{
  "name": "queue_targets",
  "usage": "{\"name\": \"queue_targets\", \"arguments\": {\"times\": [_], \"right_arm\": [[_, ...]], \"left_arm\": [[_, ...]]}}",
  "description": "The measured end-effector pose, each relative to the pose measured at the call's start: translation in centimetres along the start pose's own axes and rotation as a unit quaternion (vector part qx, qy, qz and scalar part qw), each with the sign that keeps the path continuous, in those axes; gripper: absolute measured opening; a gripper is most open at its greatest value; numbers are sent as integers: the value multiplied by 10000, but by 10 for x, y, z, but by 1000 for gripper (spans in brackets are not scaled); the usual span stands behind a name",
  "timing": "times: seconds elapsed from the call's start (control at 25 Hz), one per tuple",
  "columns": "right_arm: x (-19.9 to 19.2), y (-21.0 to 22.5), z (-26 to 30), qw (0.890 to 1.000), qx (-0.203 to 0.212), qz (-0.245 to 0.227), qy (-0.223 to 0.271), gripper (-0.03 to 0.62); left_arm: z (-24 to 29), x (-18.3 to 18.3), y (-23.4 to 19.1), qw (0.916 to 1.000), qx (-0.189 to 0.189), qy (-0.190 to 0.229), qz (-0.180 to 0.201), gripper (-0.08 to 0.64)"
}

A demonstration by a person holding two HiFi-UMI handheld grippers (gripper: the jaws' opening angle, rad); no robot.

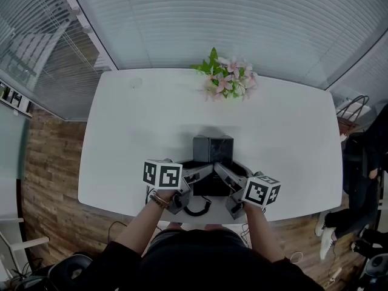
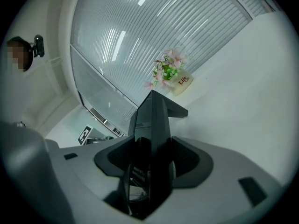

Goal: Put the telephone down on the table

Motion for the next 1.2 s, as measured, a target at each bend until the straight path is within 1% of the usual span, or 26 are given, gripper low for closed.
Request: {"name": "queue_targets", "arguments": {"times": [0.08,0.4,0.6,0.76,0.92,1.0,1.08,1.2], "right_arm": [[0,1,0,9999,-70,-91,-46,238],[-2,1,-3,9996,-168,-199,-103,244],[1,-1,-4,9972,-356,-637,-190,247],[1,-3,-5,9966,-395,-695,-174,246],[0,-2,-7,9962,-412,-750,-129,242],[1,-2,-10,9952,-494,-838,-94,241],[4,-2,-15,9940,-583,-927,-1,236],[13,-6,-22,9912,-655,-1135,173,232]], "left_arm": [[1,-1,0,10000,37,-10,19,256],[0,-3,1,9998,157,-44,126,253],[0,-2,1,9991,300,-51,297,253],[-1,-2,3,9987,361,-11,365,253],[-3,2,4,9969,504,223,562,252],[-8,7,5,9948,601,439,699,247],[-14,12,7,9928,654,665,751,239],[-23,21,14,9887,645,1063,837,232]]}}
Point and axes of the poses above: the fingertips, and each gripper's own axes: z forward along the fingers, y to its right, x out of its top, the point moved 5 cm from there along -z, backward along the fingers, and after that the axes turned 5 degrees about -z, right-handed, at the moved point
